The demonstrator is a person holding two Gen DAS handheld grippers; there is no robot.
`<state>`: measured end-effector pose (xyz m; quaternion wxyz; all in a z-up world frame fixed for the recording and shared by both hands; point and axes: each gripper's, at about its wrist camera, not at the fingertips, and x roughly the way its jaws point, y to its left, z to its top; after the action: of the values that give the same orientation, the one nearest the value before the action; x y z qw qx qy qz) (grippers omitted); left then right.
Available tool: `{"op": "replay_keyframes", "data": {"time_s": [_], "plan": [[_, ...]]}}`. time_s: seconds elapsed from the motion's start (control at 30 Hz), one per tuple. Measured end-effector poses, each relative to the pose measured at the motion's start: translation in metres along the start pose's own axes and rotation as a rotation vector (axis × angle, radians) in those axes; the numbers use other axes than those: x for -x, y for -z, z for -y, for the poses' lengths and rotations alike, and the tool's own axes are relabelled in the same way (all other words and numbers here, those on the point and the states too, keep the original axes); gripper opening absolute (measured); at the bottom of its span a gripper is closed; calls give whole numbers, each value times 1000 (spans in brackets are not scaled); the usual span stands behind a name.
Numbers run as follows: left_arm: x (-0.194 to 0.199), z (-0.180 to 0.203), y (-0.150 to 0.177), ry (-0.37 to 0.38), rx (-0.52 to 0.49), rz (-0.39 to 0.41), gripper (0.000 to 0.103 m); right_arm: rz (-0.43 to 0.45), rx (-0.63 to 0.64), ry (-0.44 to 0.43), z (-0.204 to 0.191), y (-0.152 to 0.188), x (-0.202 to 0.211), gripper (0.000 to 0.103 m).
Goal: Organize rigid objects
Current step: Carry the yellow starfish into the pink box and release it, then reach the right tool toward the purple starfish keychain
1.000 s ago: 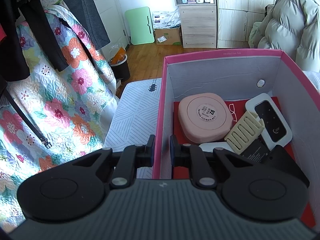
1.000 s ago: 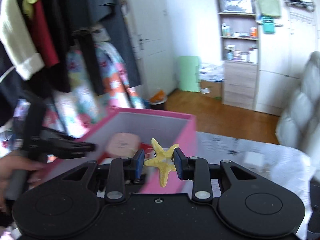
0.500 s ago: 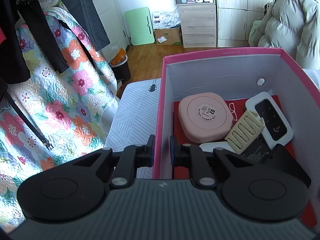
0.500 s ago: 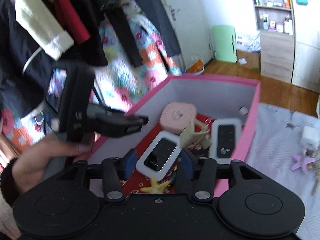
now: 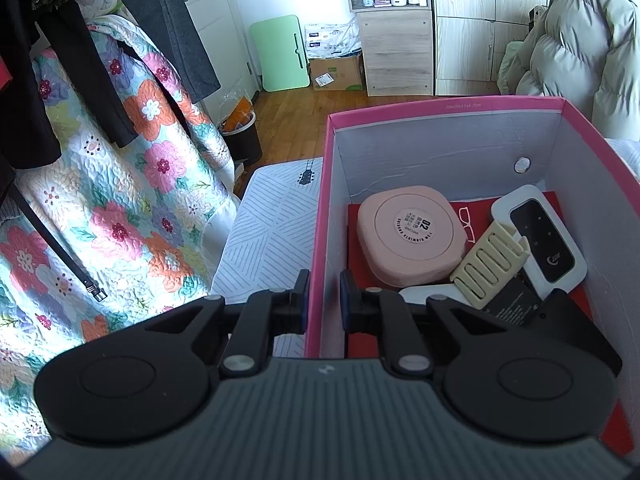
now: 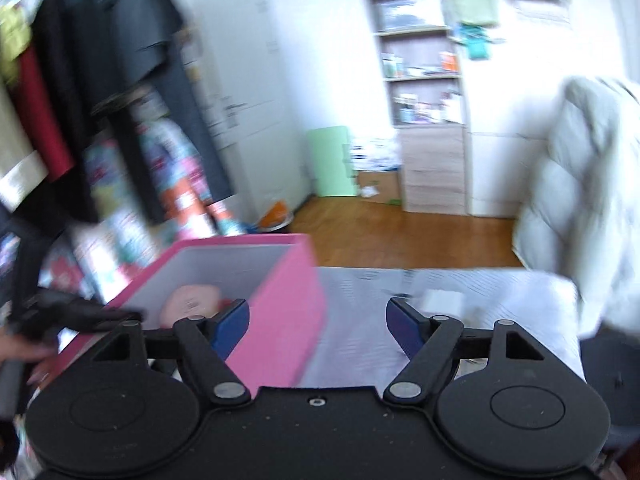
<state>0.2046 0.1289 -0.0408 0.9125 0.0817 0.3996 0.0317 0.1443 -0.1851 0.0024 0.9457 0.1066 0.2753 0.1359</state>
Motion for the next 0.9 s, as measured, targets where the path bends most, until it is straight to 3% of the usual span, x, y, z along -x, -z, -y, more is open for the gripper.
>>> {"op": "replay_keyframes", "data": {"time_s": [0.1, 0.27, 0.47, 0.77, 0.9], "plan": [[0, 0, 1, 1, 4, 5, 12, -72, -57, 24, 21, 2, -17, 80], [2, 2, 3, -8, 2, 18, 12, -114, 72, 131, 26, 11, -30, 79], [5, 3, 5, -13, 5, 38, 11, -168, 65, 139, 37, 16, -50, 76], [5, -3, 4, 8, 25, 49, 9, -167, 179, 200, 29, 29, -64, 61], [5, -4, 2, 25, 25, 50, 9, -190, 159, 205, 32, 28, -79, 44]]}}
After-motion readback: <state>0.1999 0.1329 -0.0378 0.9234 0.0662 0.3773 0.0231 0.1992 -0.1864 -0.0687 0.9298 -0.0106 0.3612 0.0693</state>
